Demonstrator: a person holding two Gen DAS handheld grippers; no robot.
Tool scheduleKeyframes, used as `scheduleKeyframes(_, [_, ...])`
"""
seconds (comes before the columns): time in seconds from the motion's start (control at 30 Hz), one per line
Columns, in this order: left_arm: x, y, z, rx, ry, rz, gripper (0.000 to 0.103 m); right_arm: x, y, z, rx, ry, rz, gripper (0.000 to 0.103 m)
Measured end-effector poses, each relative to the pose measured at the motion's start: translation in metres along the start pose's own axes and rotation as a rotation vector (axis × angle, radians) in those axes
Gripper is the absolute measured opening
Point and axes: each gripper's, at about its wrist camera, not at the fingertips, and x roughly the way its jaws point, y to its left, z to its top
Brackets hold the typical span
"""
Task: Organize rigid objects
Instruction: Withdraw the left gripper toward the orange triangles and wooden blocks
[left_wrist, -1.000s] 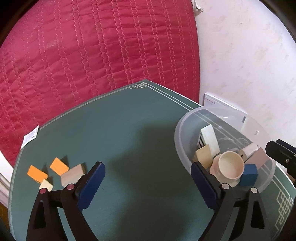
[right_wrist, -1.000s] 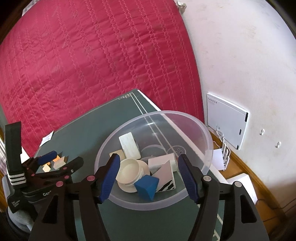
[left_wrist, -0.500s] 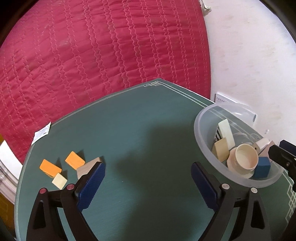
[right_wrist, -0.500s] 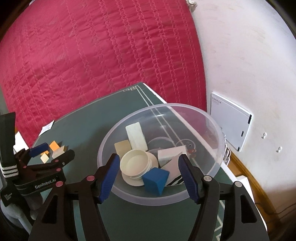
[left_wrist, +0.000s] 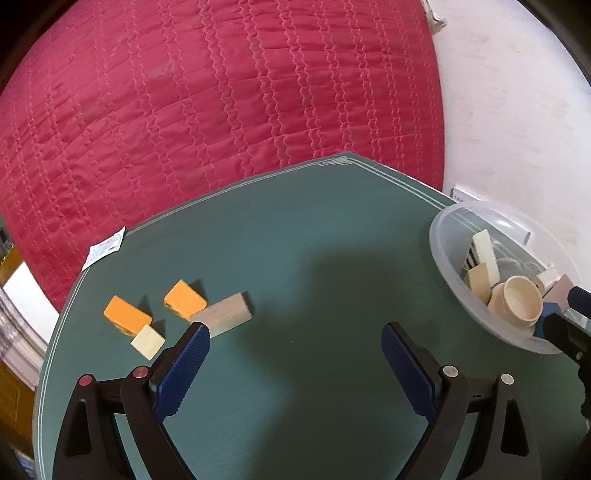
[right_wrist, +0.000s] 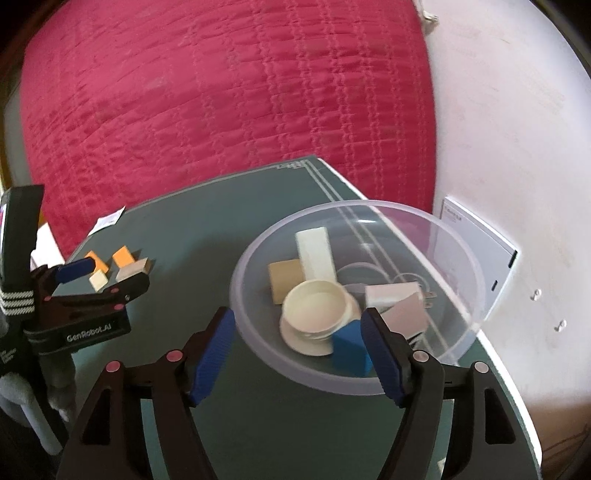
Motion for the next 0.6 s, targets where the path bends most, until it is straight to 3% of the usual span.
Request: scheduleKeyframes(0.6, [0.005,0.031,-0.015,-0.073,0.033,0.041,0.097,0.004,0.039,-0.015,-0.136,0.033,0.055,0.072])
